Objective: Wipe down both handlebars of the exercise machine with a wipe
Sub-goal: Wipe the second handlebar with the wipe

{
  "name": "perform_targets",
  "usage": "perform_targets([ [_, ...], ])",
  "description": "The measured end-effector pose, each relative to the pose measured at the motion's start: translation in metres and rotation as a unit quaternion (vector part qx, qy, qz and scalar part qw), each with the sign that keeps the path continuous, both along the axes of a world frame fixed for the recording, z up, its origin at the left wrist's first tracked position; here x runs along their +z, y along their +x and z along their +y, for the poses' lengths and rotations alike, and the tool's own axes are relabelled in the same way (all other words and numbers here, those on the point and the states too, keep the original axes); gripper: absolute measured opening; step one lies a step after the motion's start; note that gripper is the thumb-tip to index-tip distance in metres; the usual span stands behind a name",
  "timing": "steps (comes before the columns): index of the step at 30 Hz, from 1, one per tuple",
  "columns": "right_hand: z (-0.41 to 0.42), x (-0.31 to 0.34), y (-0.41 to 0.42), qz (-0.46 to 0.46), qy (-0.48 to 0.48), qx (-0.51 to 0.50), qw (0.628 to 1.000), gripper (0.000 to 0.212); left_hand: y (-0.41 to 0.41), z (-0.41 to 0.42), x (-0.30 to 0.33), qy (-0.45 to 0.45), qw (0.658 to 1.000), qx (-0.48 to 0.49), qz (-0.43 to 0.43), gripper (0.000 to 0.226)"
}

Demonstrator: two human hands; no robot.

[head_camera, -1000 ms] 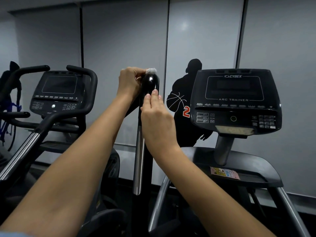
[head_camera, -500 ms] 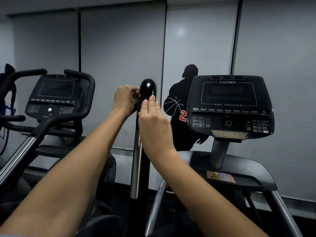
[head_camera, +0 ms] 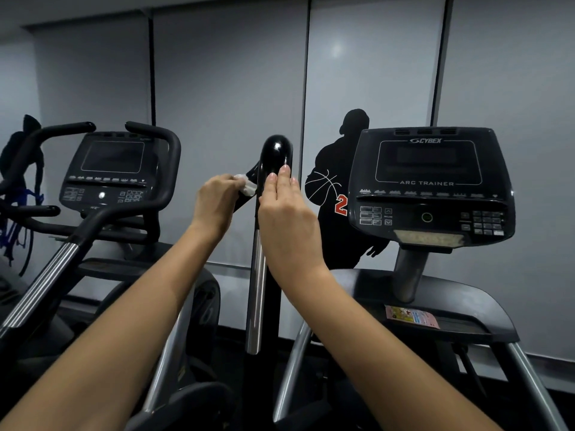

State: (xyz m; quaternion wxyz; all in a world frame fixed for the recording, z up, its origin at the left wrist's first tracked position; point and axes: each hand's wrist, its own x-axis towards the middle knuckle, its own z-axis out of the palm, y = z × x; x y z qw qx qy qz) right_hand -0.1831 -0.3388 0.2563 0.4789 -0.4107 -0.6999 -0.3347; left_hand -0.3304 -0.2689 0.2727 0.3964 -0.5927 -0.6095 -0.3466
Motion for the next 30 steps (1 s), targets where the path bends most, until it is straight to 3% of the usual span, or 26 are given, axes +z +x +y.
perform_targets([
  [5,0.004,-0.001,0.001,-0.006,0.009,0.001,1.0,0.054,0.033,0.008,0.021,0.028,0.993,-0.075,-0.089,0.031],
  [8,0.004,-0.001,0.001,-0.009,0.005,0.005,1.0,0.054,0.016,0.013,0.001,0.065,0.993,-0.095,-0.023,0.009],
  [11,0.001,-0.002,0.001,-0.004,0.007,0.011,1.0,0.055,-0.016,0.009,-0.026,0.023,0.996,-0.046,0.068,0.028],
  [14,-0.002,-0.001,0.002,-0.006,0.008,0.01,1.0,0.055,-0.027,0.001,-0.034,0.011,0.998,-0.049,0.041,0.034],
  [18,0.001,-0.002,0.0,-0.005,0.019,-0.007,1.0,0.053,0.006,0.001,-0.004,0.076,0.99,-0.113,0.028,0.014],
  [21,0.004,-0.004,-0.001,-0.004,0.02,-0.007,1.0,0.053,0.031,0.008,0.01,0.046,0.986,-0.159,-0.031,0.01],
  [25,0.004,-0.007,0.003,-0.022,0.029,-0.005,0.999,0.038,0.02,0.011,-0.013,0.057,0.985,-0.163,0.022,0.018],
  [28,0.002,-0.008,0.005,-0.026,-0.001,-0.02,0.999,0.048,0.0,0.007,-0.035,0.025,0.985,-0.032,0.166,0.031],
  [30,0.003,-0.008,0.005,-0.023,-0.01,-0.011,1.0,0.049,-0.012,0.002,-0.048,-0.013,0.98,0.043,0.194,0.041],
])
